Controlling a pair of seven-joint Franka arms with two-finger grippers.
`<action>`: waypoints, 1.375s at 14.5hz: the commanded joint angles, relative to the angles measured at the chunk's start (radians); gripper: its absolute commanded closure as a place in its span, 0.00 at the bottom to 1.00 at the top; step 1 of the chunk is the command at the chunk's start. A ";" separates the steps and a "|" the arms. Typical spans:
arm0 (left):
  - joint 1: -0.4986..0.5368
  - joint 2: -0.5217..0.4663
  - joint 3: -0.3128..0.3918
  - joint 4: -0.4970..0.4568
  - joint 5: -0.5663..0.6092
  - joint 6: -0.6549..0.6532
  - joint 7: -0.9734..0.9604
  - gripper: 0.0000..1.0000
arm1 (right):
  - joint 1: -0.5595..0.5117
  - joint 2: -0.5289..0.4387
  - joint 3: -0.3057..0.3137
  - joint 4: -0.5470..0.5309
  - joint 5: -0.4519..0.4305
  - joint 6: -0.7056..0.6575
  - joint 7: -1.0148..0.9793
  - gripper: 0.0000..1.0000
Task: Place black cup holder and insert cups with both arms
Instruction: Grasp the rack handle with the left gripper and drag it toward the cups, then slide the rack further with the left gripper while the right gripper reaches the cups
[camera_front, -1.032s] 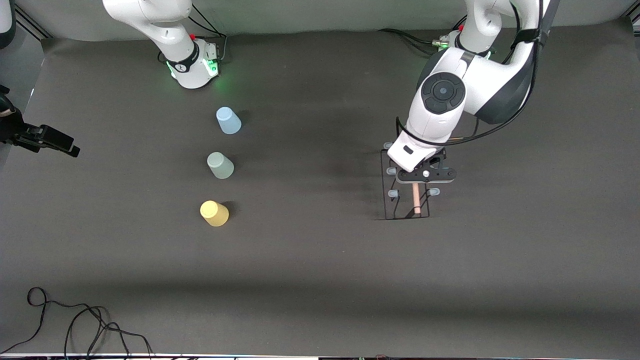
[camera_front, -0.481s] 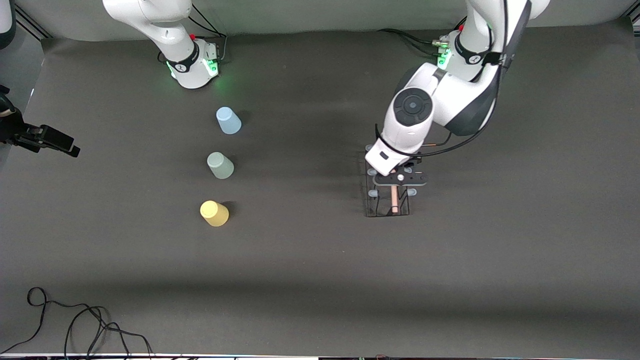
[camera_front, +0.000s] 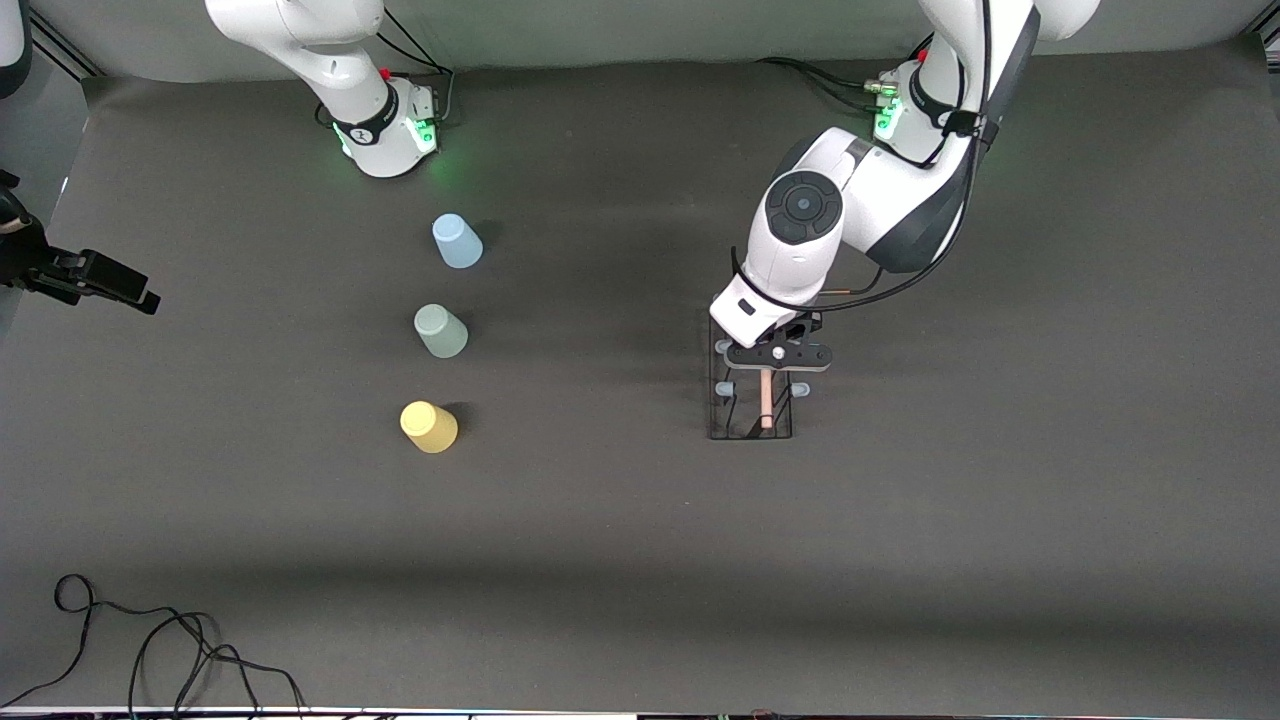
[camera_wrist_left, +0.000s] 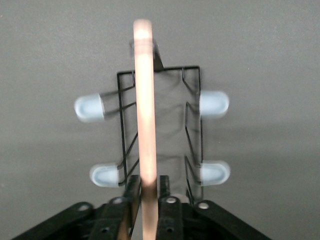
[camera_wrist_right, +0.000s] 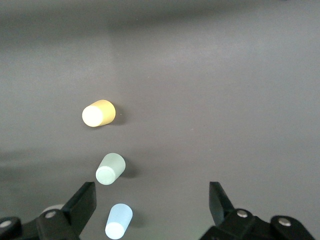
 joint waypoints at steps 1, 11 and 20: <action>-0.022 0.009 0.008 0.005 0.008 -0.030 0.008 0.00 | 0.005 0.012 -0.002 0.025 -0.016 -0.014 -0.012 0.00; 0.015 0.030 0.006 0.110 -0.004 -0.172 0.012 0.00 | 0.005 0.007 -0.002 0.018 -0.020 -0.017 -0.012 0.00; -0.018 0.075 0.001 0.116 -0.044 -0.132 -0.042 0.91 | 0.146 -0.002 0.008 -0.002 -0.017 -0.046 0.158 0.00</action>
